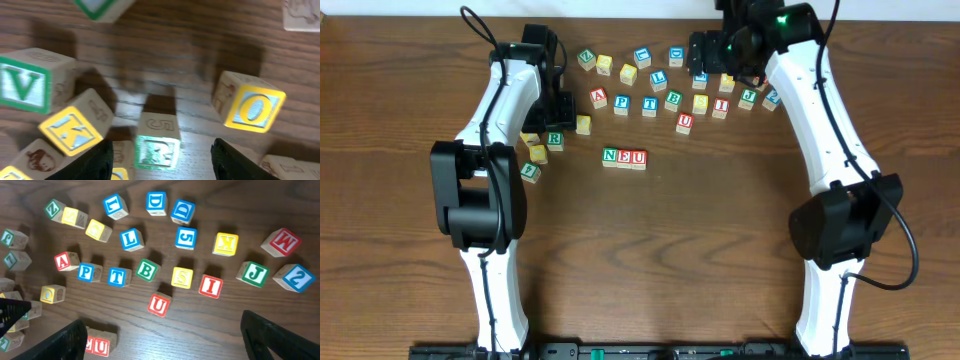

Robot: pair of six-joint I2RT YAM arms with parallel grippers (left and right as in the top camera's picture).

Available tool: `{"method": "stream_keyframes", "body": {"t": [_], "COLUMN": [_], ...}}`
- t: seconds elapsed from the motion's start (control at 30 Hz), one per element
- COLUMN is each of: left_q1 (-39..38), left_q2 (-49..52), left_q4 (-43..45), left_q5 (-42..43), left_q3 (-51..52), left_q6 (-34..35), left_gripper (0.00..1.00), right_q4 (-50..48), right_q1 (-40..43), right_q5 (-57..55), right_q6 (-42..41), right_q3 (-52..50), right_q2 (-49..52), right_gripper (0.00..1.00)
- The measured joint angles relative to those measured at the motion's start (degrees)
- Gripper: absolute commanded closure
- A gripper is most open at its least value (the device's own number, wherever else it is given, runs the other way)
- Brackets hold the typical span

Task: Spell out NEURIPS
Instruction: 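Move left gripper over green R block and lower toward it, then close left gripper on green R block and lift it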

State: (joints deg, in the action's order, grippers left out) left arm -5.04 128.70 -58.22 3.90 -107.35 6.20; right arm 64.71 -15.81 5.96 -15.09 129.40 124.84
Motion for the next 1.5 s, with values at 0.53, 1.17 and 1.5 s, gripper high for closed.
{"method": "stream_keyframes", "body": {"t": [0.53, 1.17, 1.5], "left_q1": [0.00, -1.66, -1.66], "left_q2": [0.00, 0.00, -0.39], "left_q4": [3.23, 5.60, 5.11], "left_q5": [-2.56, -2.56, -2.56], "left_q3": [5.07, 6.73, 6.73], "left_q6": [1.49, 1.70, 1.70], "left_gripper": [0.39, 0.72, 0.73], "right_q4": [0.20, 0.22, 0.15], "right_q1": [0.00, 0.00, 0.00], "right_q5": [0.02, 0.02, 0.00], "right_q6": [0.00, 0.00, 0.00], "right_q3": [0.00, 0.00, 0.00], "right_q2": [0.04, 0.04, 0.04], "right_gripper": [0.07, 0.06, 0.06]}}
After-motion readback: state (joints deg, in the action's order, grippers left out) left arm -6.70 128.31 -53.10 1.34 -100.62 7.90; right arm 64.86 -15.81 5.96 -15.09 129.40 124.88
